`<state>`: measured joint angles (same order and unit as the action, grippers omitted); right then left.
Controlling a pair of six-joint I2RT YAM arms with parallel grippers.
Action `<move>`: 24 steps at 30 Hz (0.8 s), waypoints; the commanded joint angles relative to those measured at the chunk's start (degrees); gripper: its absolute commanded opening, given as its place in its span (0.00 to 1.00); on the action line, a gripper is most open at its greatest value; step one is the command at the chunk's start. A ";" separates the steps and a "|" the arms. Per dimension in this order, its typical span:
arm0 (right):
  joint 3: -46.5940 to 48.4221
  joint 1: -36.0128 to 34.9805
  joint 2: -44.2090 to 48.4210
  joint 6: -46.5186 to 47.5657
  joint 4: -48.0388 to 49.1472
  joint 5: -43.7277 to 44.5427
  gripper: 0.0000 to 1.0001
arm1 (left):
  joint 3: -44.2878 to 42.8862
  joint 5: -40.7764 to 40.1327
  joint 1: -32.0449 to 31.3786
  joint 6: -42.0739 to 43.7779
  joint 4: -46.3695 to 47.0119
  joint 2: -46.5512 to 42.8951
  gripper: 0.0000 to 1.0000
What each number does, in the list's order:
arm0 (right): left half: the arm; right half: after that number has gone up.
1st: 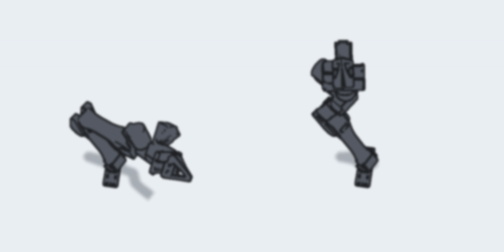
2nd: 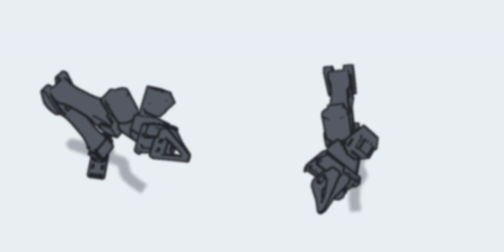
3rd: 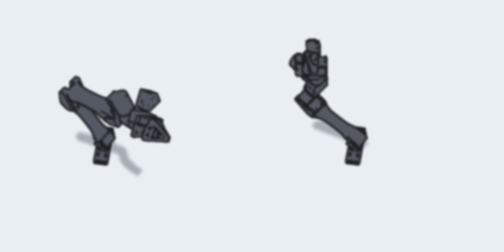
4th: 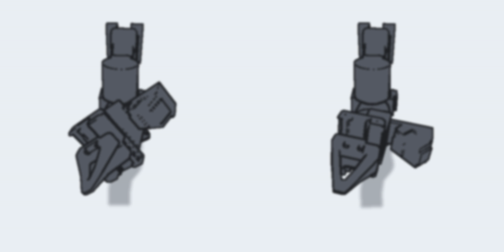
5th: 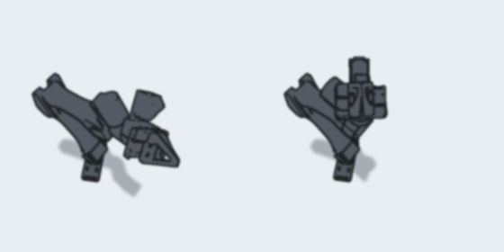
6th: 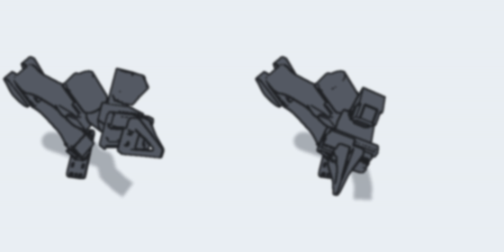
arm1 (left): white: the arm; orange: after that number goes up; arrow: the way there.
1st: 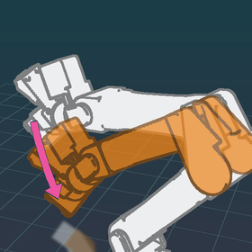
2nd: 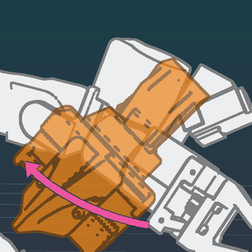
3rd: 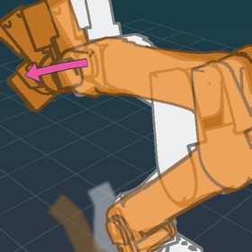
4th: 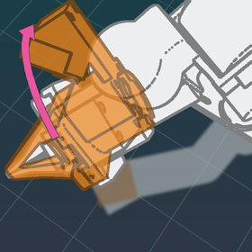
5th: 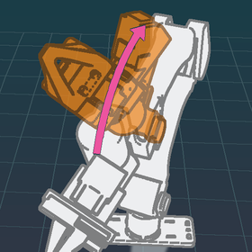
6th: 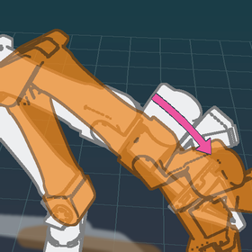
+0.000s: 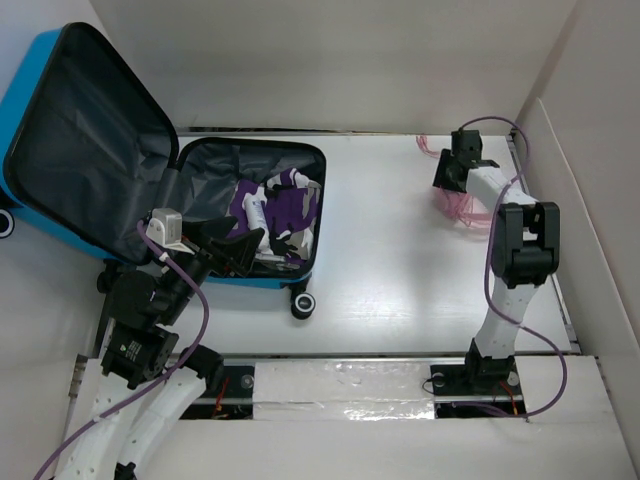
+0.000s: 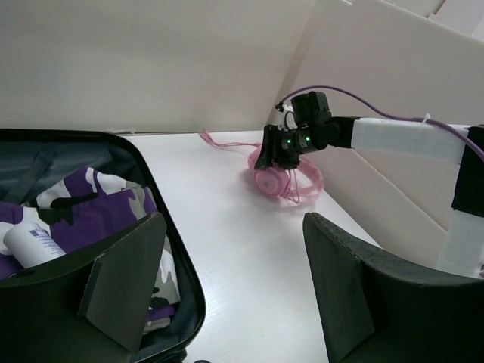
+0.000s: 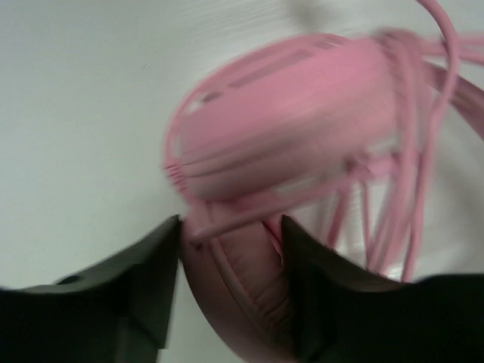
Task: Pack the luggage
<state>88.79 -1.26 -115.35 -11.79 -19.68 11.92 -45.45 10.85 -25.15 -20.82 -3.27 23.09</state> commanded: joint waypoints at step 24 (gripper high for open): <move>-8.04 -25.87 32.03 -9.65 14.75 -16.31 0.00 | -0.16 -1.18 -0.34 0.60 1.42 -0.33 0.71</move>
<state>75.26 -21.98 -84.31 -20.10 -13.93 -2.22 -45.45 10.31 -25.15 -20.82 -3.38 23.07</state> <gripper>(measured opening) 0.405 0.709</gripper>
